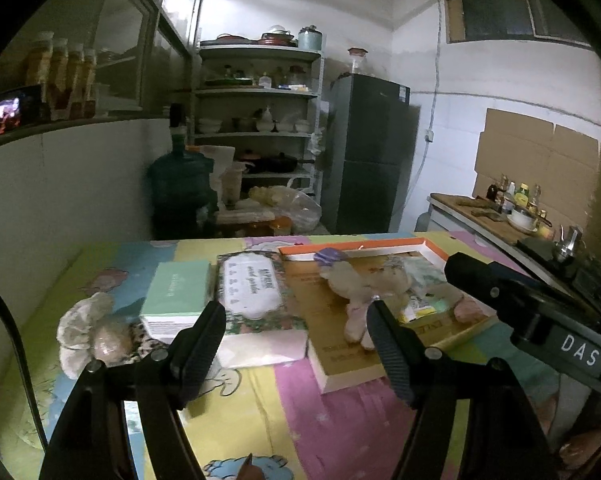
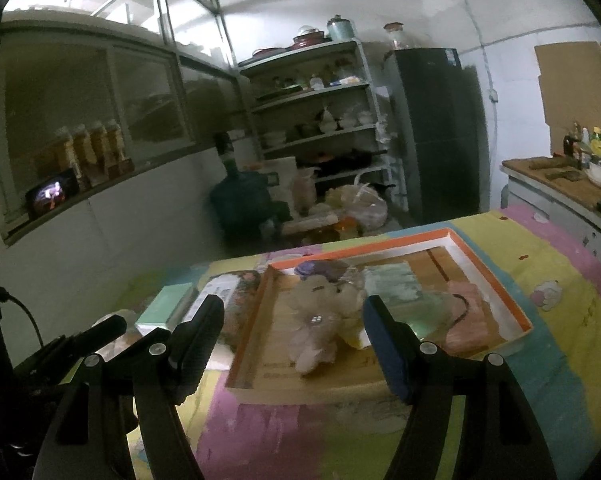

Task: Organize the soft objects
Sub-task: 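Withdraw both grippers up and away from the tray, then move both grippers toward the remaining pile of soft items on the bed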

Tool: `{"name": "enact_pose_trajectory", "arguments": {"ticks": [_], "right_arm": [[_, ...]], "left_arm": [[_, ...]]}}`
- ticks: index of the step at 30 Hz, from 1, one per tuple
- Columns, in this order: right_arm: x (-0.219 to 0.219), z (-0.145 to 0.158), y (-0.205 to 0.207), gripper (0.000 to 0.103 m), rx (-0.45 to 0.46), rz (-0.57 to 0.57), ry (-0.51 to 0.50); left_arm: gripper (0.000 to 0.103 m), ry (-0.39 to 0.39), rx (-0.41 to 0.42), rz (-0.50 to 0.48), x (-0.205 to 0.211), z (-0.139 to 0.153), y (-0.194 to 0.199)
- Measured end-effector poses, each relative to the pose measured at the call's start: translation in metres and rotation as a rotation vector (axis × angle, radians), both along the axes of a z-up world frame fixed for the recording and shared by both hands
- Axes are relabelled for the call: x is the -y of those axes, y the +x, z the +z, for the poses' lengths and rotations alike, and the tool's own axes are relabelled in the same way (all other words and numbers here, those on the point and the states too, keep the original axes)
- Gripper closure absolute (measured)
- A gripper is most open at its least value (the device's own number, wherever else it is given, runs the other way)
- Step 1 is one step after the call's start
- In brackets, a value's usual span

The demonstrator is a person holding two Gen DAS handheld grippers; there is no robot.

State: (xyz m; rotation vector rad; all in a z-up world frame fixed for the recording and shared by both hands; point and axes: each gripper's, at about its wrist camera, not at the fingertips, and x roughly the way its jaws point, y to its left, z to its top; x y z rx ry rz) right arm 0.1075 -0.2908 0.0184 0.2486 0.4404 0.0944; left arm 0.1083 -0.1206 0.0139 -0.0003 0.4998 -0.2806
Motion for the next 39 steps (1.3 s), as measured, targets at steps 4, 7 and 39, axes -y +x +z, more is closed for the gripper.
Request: {"name": "enact_pose_trajectory", "arguments": {"ticks": [4,7,39], "right_arm": [[-0.015,0.004,-0.004,0.029,0.009,0.018,-0.009],[-0.026,0.006,-0.006,0.029,0.013,0.033,-0.016],[-0.148,-0.018,0.014,0.029,-0.074,0.219,-0.080]], "left_arm": [[0.030,-0.006,0.009,0.019,-0.014,0.002,-0.007],[0.030,-0.010,0.011,0.032,-0.025,0.002,-0.010],[0.030,-0.079,-0.019,0.304,-0.180,-0.021,-0.022]]}}
